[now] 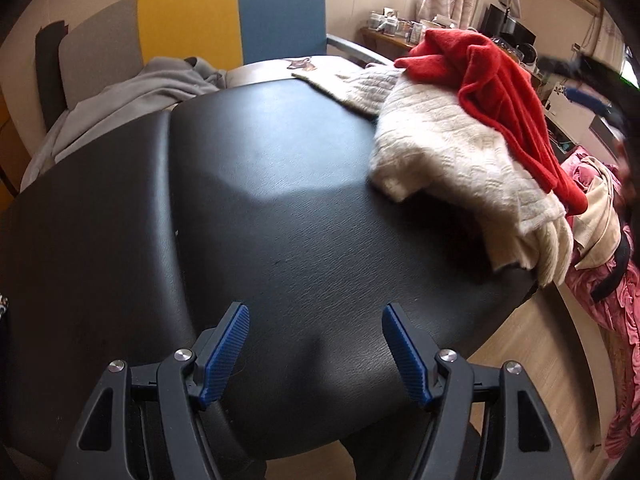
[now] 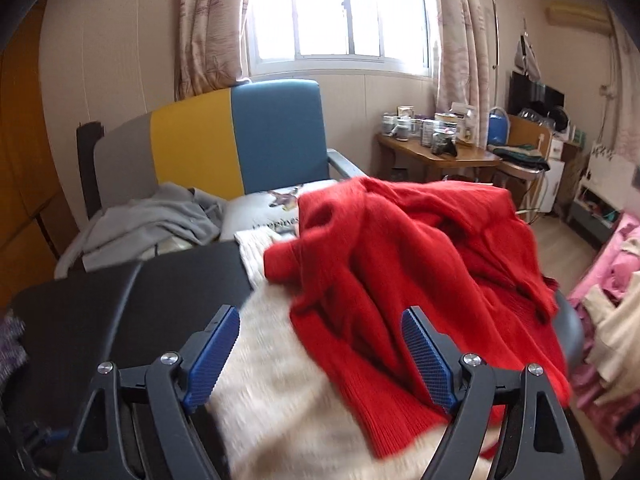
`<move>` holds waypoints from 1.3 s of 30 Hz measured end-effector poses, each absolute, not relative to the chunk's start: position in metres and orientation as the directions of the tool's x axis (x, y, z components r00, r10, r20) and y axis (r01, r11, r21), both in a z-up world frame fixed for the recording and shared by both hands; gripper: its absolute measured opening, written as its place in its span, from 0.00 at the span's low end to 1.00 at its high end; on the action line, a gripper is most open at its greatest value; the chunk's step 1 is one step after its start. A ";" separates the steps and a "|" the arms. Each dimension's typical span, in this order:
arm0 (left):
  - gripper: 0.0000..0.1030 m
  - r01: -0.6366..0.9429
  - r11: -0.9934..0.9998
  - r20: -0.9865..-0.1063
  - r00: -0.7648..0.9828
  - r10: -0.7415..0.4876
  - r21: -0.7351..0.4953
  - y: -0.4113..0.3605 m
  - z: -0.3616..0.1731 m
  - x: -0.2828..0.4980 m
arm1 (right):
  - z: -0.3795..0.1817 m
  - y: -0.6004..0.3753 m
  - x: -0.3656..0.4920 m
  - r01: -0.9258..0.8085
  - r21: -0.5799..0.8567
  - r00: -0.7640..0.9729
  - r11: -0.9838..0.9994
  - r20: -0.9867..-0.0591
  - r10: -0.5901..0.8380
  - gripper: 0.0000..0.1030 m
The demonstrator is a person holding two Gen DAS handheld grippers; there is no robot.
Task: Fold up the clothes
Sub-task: 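Reach both grippers toward the red sweater on the clothes pile, then grasp the red sweater with the right gripper and lift it off the pile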
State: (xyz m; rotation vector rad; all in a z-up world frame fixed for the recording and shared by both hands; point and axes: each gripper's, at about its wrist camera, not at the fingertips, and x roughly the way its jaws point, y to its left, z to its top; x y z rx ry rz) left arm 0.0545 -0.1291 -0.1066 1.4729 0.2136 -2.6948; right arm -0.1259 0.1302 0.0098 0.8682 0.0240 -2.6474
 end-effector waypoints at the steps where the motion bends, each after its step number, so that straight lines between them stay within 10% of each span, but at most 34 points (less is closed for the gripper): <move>1: 0.69 0.127 -0.988 -0.840 -0.543 0.009 -0.093 -0.132 -0.106 0.055 | 0.006 0.128 -0.136 0.331 0.112 -0.740 -0.937 -0.585 -0.331 0.81; 14: 0.69 0.184 -0.977 -0.860 -0.511 -0.002 -0.108 -0.161 -0.114 0.044 | -0.041 0.116 -0.235 0.217 0.315 -0.663 -0.924 -0.647 -0.376 0.31; 16: 0.69 0.189 -0.976 -0.866 -0.500 -0.004 -0.105 -0.163 -0.119 0.043 | -0.050 0.122 -0.240 0.200 0.351 -0.650 -0.915 -0.652 -0.392 0.31; 19: 0.69 0.193 -0.975 -0.872 -0.489 0.004 -0.113 -0.165 -0.124 0.042 | -0.077 0.126 -0.254 0.171 0.446 -0.536 -0.879 -0.706 -0.462 0.64; 23: 0.69 0.196 -0.973 -0.871 -0.492 0.008 -0.120 -0.168 -0.122 0.045 | -0.087 0.120 -0.253 0.177 0.426 -0.525 -0.887 -0.722 -0.451 0.65; 33: 0.69 0.192 -0.974 -0.867 -0.498 0.008 -0.120 -0.166 -0.118 0.053 | -0.068 0.127 -0.235 0.168 0.442 -0.629 -0.881 -0.640 -0.441 0.21; 39: 0.69 0.202 -0.964 -0.871 -0.489 0.053 -0.172 -0.171 -0.116 0.056 | -0.052 0.116 -0.221 0.277 0.543 -0.558 -0.793 -0.581 -0.592 0.17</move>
